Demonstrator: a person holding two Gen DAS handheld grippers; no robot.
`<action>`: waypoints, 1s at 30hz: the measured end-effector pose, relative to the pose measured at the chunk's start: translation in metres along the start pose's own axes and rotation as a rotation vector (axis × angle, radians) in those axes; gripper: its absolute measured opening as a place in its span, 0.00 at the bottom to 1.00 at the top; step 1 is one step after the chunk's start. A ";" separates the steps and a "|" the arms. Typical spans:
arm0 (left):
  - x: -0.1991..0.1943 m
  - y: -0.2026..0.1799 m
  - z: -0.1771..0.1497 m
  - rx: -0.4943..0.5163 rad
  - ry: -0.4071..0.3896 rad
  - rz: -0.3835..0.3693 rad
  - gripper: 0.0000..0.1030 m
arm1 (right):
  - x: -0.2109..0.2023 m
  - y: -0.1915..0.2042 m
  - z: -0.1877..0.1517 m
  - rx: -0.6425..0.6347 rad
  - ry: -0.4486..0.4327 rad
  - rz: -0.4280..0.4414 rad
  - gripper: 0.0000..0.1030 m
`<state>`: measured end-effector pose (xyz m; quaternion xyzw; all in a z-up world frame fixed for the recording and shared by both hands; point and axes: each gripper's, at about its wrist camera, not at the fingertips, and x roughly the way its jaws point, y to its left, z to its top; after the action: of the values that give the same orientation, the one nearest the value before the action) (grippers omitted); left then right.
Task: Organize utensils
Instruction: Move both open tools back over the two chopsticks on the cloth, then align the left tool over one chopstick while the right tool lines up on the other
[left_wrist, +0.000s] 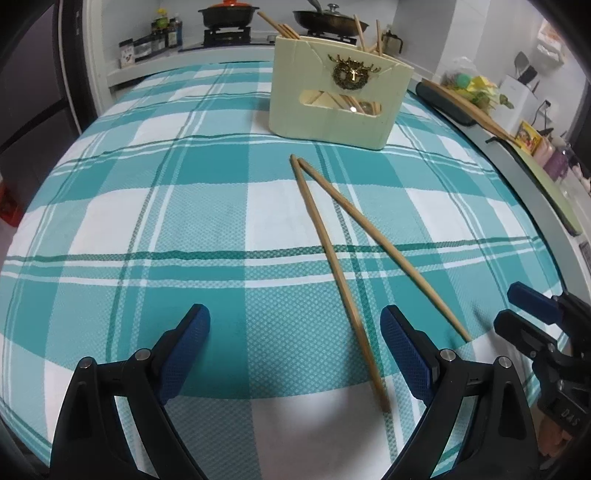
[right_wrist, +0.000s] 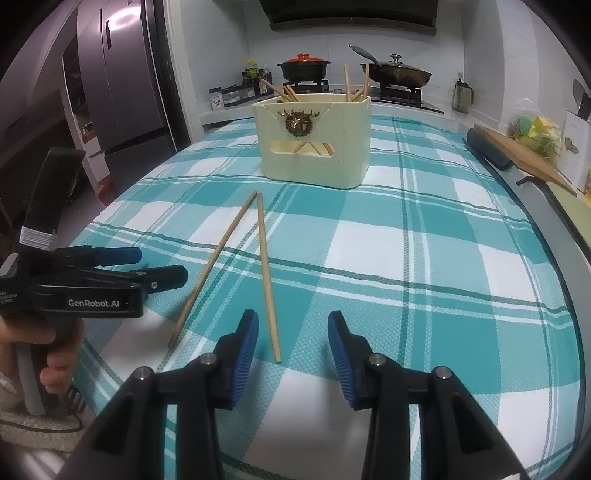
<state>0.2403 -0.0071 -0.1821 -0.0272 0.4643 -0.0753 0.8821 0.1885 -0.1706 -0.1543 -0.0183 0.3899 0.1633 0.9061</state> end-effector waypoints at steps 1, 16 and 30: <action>0.002 -0.001 0.000 0.001 0.005 -0.002 0.91 | 0.000 0.002 -0.001 -0.005 0.001 0.002 0.39; 0.024 -0.011 0.003 0.094 -0.019 0.064 0.78 | 0.051 0.029 0.004 -0.183 0.105 0.013 0.38; 0.011 -0.002 -0.007 0.126 -0.062 0.076 0.05 | 0.035 -0.023 -0.010 0.039 0.115 -0.149 0.06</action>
<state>0.2403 -0.0110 -0.1947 0.0434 0.4320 -0.0701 0.8981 0.2116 -0.1842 -0.1883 -0.0390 0.4418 0.0865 0.8921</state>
